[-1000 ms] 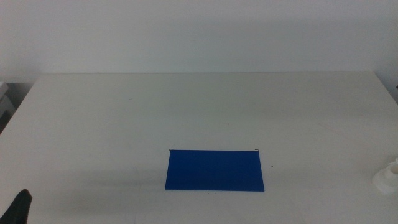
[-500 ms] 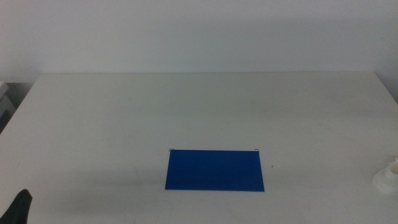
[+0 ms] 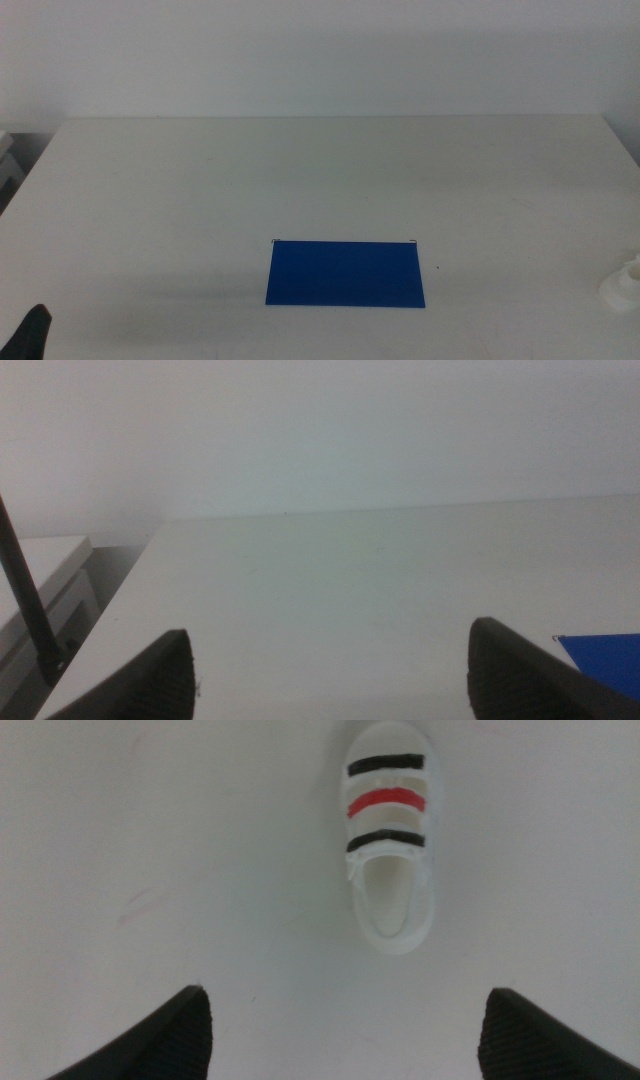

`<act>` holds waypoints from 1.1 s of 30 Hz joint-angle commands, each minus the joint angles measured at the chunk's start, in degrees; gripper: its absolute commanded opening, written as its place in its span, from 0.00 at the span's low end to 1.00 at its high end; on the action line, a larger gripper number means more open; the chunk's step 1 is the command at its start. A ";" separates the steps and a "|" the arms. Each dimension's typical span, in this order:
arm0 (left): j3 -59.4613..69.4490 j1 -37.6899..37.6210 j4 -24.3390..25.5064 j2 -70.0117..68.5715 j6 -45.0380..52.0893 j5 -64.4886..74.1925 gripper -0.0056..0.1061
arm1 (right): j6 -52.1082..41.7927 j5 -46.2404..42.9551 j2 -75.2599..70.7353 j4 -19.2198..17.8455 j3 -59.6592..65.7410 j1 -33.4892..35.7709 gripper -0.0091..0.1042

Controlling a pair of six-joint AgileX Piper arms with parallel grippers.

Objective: Use one arm to grab the shoe from the table and place it on the mat.

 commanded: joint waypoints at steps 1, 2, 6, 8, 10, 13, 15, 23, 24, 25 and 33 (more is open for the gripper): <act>0.40 -0.25 -0.55 -0.79 -0.28 -4.72 0.89 | 2.76 1.85 1.09 -2.19 -3.26 -0.80 0.85; 0.40 -0.25 -0.55 -0.79 -0.28 -4.72 0.89 | 3.45 2.69 2.01 -2.32 -3.63 -1.17 0.85; 0.40 -0.25 -0.55 -0.79 -0.28 -4.72 0.89 | 1.27 3.48 6.20 -2.29 -3.75 -2.80 0.85; 0.40 -0.25 -0.55 -0.79 -0.28 -4.72 0.89 | -0.76 2.69 8.35 -1.82 -3.75 -3.77 0.85; 0.40 -0.25 -0.55 -0.79 -0.28 -4.72 0.89 | -2.10 1.84 10.10 -0.98 -3.75 -4.78 0.85; 0.40 -0.25 -0.55 -0.79 -0.28 -4.72 0.89 | -2.95 0.74 12.71 0.48 -3.75 -6.73 0.85; 0.40 -0.25 -0.55 -0.79 -0.28 -4.72 0.89 | -4.15 0.27 13.95 1.21 -3.75 -7.69 0.85; 0.40 -0.25 -0.55 -0.79 -0.28 -4.72 0.89 | -4.26 -3.03 18.36 1.65 -3.69 -8.63 0.85; 0.40 -0.25 -0.55 -0.79 -0.28 -4.72 0.89 | -4.19 -3.71 18.94 1.89 -3.69 -8.63 0.85; 0.40 -0.25 -0.55 -0.79 -0.28 -4.72 0.89 | -4.09 -3.84 19.50 1.96 -3.69 -8.63 0.85; 0.40 -0.25 -0.55 -0.79 -0.28 -4.72 0.89 | -4.04 -4.90 23.60 1.15 -3.69 -8.69 0.79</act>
